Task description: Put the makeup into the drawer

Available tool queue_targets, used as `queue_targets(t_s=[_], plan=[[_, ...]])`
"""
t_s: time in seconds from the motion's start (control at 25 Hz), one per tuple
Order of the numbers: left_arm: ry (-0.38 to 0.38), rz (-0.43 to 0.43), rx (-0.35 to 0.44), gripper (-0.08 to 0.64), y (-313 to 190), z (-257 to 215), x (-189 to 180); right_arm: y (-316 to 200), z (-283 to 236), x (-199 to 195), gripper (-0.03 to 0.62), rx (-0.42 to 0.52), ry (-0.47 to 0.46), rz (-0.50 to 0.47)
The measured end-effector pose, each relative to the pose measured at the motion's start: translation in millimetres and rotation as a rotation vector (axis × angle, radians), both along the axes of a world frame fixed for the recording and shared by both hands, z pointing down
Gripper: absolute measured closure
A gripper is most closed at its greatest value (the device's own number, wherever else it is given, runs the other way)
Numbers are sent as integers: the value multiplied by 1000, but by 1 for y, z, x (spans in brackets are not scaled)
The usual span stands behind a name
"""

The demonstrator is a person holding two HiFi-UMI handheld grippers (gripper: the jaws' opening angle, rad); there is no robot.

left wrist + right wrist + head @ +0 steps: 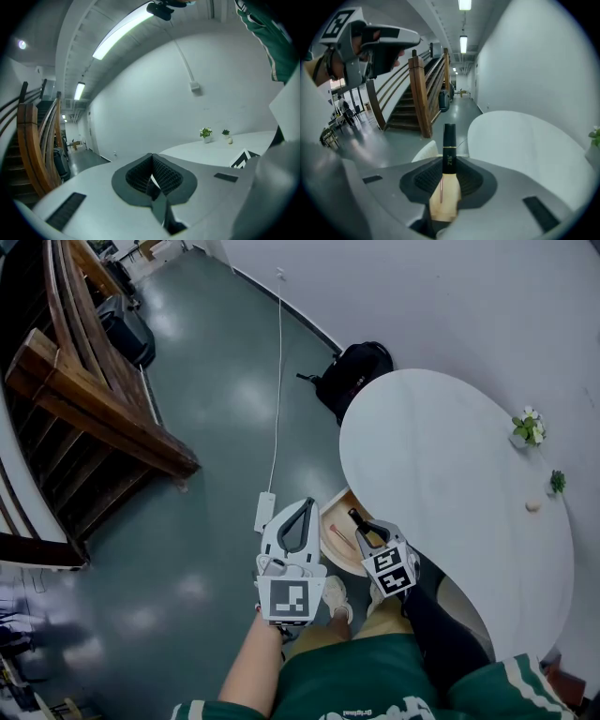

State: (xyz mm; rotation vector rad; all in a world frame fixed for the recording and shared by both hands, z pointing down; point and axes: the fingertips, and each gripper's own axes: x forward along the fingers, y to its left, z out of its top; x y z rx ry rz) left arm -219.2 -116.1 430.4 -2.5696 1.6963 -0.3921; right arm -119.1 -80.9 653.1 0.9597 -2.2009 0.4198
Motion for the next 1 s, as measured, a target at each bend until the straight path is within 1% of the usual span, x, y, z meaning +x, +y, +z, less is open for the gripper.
queue_targets(t_s=[0.16,0.4,0.76,0.88,1.0], plan=[[-7,12,-26,560,4,12,2,19,43,-1,499,-97,43,-25],[-38,26,-55,560,12,30,2,25,102,17,499,-232,108,32],[-22,6,-101,560,13,45,-5,22,147,32,499,-359,180,90],[5,-7,-109,560,11,45,-8,24,158,38,499,-375,220,103],[39,-29,-121,560,11,47,-15,27,162,40,499,-383,233,121]])
